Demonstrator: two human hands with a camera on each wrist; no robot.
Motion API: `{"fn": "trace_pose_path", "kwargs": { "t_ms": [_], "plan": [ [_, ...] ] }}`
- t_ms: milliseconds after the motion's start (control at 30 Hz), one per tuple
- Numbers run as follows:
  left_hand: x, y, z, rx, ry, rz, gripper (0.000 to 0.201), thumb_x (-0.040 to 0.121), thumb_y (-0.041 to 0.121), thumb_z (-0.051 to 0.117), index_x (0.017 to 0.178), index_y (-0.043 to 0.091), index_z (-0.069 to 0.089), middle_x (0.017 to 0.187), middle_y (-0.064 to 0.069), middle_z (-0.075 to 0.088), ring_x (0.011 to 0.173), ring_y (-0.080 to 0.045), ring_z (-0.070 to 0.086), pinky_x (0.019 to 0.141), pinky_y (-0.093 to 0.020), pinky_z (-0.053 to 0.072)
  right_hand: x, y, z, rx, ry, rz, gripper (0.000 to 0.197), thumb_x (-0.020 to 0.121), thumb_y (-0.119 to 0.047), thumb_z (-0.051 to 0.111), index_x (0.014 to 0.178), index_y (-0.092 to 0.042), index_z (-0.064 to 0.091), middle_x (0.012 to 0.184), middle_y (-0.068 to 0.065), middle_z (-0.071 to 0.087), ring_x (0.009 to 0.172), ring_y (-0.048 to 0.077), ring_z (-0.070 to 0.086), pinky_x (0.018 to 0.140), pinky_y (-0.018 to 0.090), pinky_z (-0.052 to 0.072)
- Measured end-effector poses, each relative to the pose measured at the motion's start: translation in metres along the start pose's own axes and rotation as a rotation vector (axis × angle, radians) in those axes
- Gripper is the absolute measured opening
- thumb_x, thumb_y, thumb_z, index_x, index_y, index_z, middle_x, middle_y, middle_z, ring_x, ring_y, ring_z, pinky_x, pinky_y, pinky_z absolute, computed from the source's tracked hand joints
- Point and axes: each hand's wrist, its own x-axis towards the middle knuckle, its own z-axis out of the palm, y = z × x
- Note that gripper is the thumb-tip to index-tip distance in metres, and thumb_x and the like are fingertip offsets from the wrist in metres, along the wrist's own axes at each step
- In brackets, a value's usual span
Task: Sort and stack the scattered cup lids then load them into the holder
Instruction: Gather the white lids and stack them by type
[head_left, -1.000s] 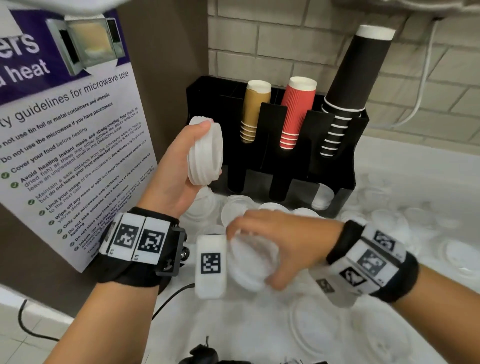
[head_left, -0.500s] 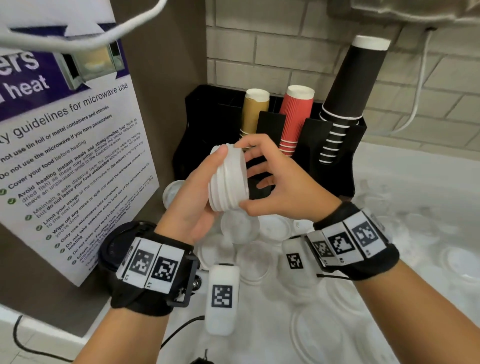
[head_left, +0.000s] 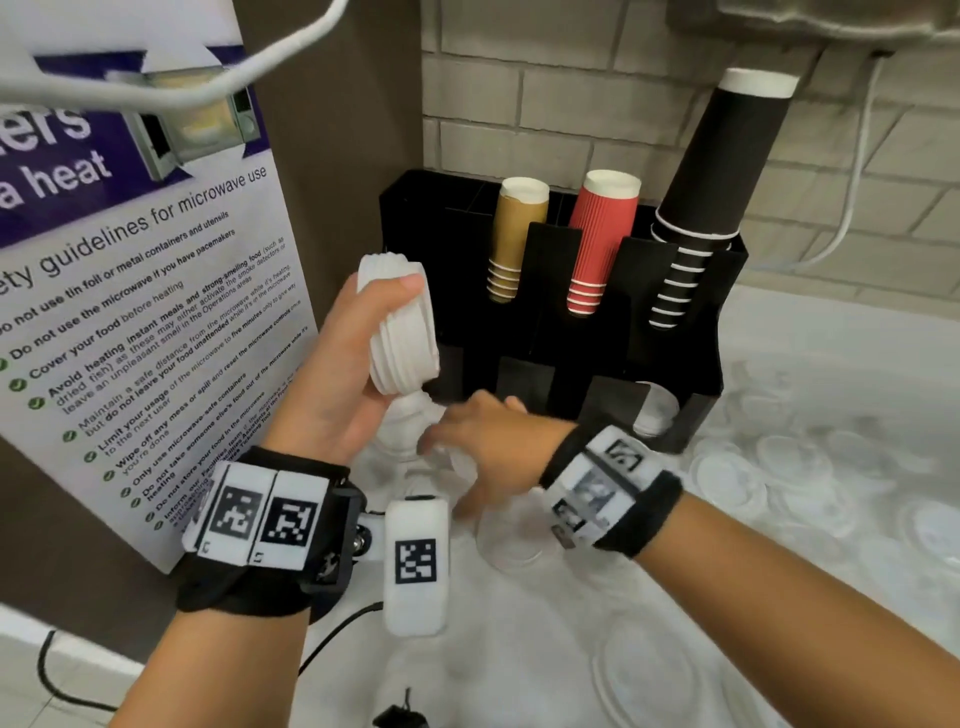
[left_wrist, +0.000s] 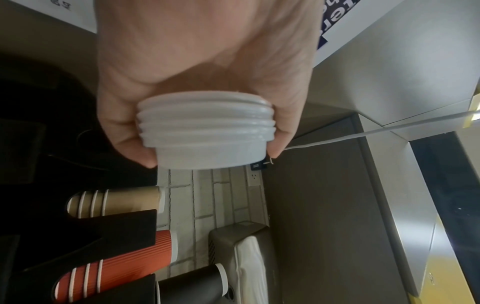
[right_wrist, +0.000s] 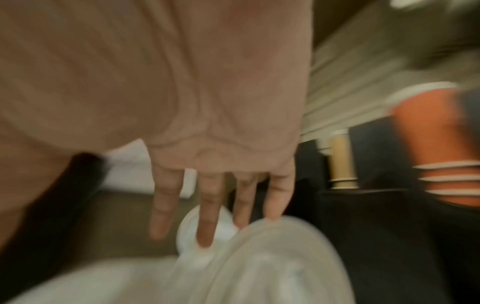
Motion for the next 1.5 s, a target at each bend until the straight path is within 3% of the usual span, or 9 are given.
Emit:
{"fn": "trace_pose_path", "kwargs": {
  "t_ms": [200,500,633,767,933,1100,1200,1367,1500],
  "plan": [
    [-0.005,-0.001,0.001,0.027,0.009,-0.019,0.042,0.075,0.035,0.063,0.113,0.018,0.056,0.091,0.001,0.06,0.08,-0.012,0.061,0.067,-0.029,0.049,0.026,-0.029,0.041,-0.509,-0.093,-0.021,0.092,0.071,-0.057,0.073,0.145,-0.034,0.023,0.134,0.008,0.043,0.128,0.031,0.029,0.104,0.05,0.022],
    [-0.008,0.003,-0.002,-0.005,-0.001,0.012,0.055,0.062,0.041,0.071,0.108,0.018,0.054,0.083,0.003,0.063,0.077,-0.012,0.062,0.067,-0.028,0.05,0.007,0.006,0.016,-0.001,0.075,0.048,0.09,0.063,-0.035,0.081,0.135,-0.033,0.028,0.123,0.0,0.049,0.113,0.024,0.037,0.085,0.041,0.028],
    [-0.01,0.003,-0.005,-0.02,-0.023,0.038,0.035,0.072,0.036,0.066,0.102,0.02,0.057,0.08,0.005,0.066,0.075,-0.01,0.065,0.064,-0.026,0.053,0.0,0.018,0.009,-0.135,-0.047,0.08,0.089,0.064,-0.028,0.081,0.137,-0.034,0.03,0.126,0.003,0.041,0.117,0.026,0.032,0.085,0.043,0.029],
    [-0.011,0.003,-0.003,-0.032,-0.023,0.034,0.032,0.074,0.034,0.066,0.102,0.021,0.057,0.08,0.006,0.067,0.076,-0.009,0.066,0.064,-0.026,0.054,0.002,0.007,0.012,-0.27,-0.12,0.06,0.095,0.07,-0.029,0.079,0.147,-0.028,0.025,0.146,0.008,0.025,0.134,0.03,0.021,0.104,0.05,0.026],
    [-0.011,-0.001,0.001,-0.007,0.008,0.009,0.053,0.062,0.042,0.071,0.108,0.02,0.056,0.087,0.005,0.062,0.08,-0.012,0.061,0.069,-0.029,0.049,0.023,-0.018,0.028,-0.356,-0.163,-0.014,0.095,0.071,-0.049,0.077,0.147,-0.03,0.023,0.134,0.005,0.043,0.127,0.028,0.032,0.104,0.05,0.024],
    [-0.012,-0.001,-0.001,-0.015,0.002,0.013,0.053,0.062,0.042,0.071,0.107,0.021,0.056,0.087,0.005,0.063,0.081,-0.011,0.061,0.069,-0.029,0.049,0.035,-0.027,0.033,-0.453,-0.17,-0.038,0.094,0.069,-0.043,0.079,0.145,-0.033,0.023,0.124,0.003,0.049,0.123,0.029,0.033,0.1,0.054,0.026],
    [-0.012,0.0,-0.004,-0.046,0.003,0.049,0.05,0.063,0.043,0.07,0.105,0.02,0.056,0.084,0.005,0.065,0.078,-0.01,0.064,0.067,-0.026,0.052,0.037,-0.025,0.027,-0.355,-0.102,-0.032,0.086,0.068,-0.045,0.079,0.139,-0.028,0.032,0.121,0.002,0.052,0.121,0.028,0.035,0.099,0.056,0.024],
    [-0.007,0.0,-0.004,-0.06,0.035,0.061,0.06,0.06,0.045,0.07,0.11,0.017,0.051,0.084,0.003,0.06,0.077,-0.011,0.06,0.066,-0.026,0.049,0.026,-0.01,0.012,0.085,0.18,-0.009,0.077,0.066,-0.044,0.08,0.128,-0.028,0.038,0.12,-0.004,0.055,0.114,0.02,0.036,0.083,0.041,0.024],
    [-0.004,-0.007,-0.004,-0.024,0.02,0.07,0.039,0.076,0.036,0.064,0.107,0.015,0.054,0.078,0.006,0.066,0.071,-0.008,0.065,0.062,-0.023,0.052,0.004,0.009,-0.003,0.571,0.401,0.003,0.072,0.067,-0.03,0.083,0.125,-0.026,0.042,0.119,-0.005,0.054,0.111,0.018,0.048,0.092,0.038,0.04]
  ]
}}
